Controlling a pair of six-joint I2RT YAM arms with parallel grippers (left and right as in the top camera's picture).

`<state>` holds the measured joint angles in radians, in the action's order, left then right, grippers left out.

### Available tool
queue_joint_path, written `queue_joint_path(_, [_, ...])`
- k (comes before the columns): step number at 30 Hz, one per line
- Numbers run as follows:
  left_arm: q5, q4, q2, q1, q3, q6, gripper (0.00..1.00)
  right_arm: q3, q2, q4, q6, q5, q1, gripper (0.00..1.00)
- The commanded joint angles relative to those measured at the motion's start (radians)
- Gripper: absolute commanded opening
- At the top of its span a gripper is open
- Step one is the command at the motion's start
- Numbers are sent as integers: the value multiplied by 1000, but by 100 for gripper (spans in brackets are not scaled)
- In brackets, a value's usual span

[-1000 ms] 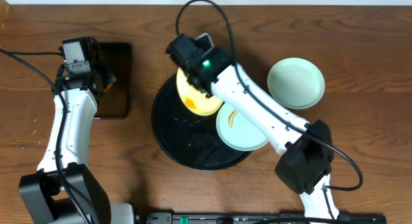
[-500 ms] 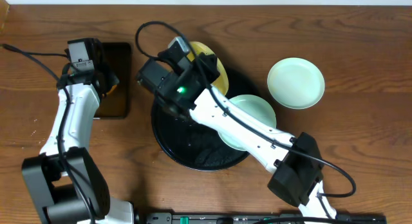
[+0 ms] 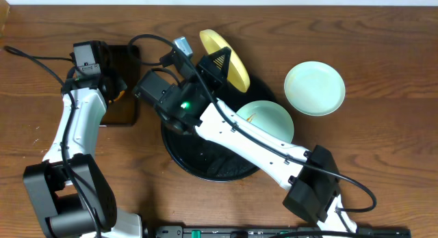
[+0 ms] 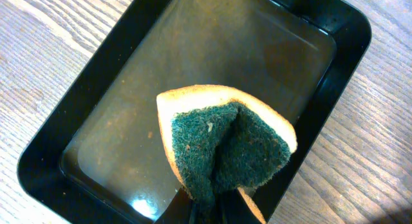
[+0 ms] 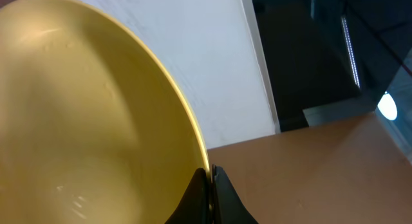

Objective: Clean dirty plates on tray and stack at the side
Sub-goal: 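Lift the yellow plate with the right gripper and carry it right, then set the yellow plate onto the cleaned light-blue plate, release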

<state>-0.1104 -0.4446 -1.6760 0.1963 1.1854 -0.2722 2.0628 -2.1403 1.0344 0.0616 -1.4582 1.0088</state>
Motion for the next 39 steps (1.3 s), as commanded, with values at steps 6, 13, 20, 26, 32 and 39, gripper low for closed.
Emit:
queue_joint_path(6, [-1, -6, 2, 4, -2, 10, 8, 11, 36, 83, -269, 425, -50, 1])
queue_joint_path(13, [-1, -10, 2, 4, -2, 10, 8, 11, 110, 205, -468, 1164, -340, 1])
queue_joint_path(20, [-1, -14, 2, 4, -2, 10, 8, 2, 109, 238, -305, 1874, -731, 1])
queue_joint_path(26, [-1, -14, 2, 4, -2, 10, 8, -42, 109, 251, -240, 1933, -977, 1])
queue_joint_path(32, [-1, -14, 2, 4, -2, 10, 8, -137, 109, 232, -221, 1854, -1140, 1])
queue_joint_path(39, [-1, -13, 2, 3, -2, 9, 8, -283, 109, 105, -240, 1691, -1207, 1])
